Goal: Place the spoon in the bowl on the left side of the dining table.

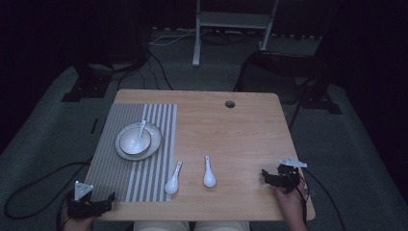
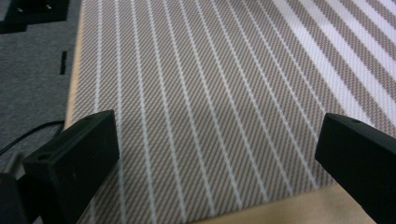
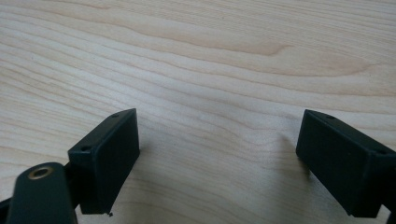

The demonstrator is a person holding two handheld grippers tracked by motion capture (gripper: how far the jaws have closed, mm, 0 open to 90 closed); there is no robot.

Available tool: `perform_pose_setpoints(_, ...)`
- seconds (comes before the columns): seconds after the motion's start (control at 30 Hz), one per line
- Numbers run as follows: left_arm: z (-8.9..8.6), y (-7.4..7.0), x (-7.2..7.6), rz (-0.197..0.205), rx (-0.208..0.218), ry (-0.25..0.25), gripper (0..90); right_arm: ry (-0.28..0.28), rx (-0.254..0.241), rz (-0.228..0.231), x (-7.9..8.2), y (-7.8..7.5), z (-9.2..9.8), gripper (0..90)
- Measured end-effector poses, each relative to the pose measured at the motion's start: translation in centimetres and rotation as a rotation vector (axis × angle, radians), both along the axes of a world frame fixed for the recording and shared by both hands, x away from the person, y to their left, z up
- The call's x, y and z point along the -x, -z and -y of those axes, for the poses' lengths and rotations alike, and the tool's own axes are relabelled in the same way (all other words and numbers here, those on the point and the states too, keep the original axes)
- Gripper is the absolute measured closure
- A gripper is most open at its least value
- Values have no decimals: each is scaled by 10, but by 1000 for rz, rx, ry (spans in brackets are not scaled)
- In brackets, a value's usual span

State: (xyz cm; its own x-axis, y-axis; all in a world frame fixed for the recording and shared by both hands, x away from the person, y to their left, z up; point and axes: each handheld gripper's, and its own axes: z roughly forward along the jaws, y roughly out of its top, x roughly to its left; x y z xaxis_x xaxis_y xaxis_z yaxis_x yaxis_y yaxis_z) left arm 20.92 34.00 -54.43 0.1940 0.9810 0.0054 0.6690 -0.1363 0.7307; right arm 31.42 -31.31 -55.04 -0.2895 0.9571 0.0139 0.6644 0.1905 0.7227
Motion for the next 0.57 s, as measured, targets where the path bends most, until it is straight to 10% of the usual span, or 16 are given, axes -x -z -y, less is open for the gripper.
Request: perform_pose_setpoints(0.57, -3, 1, 7, 21, -71, -39, 0, 9, -1, -1, 0, 0, 0, 127)
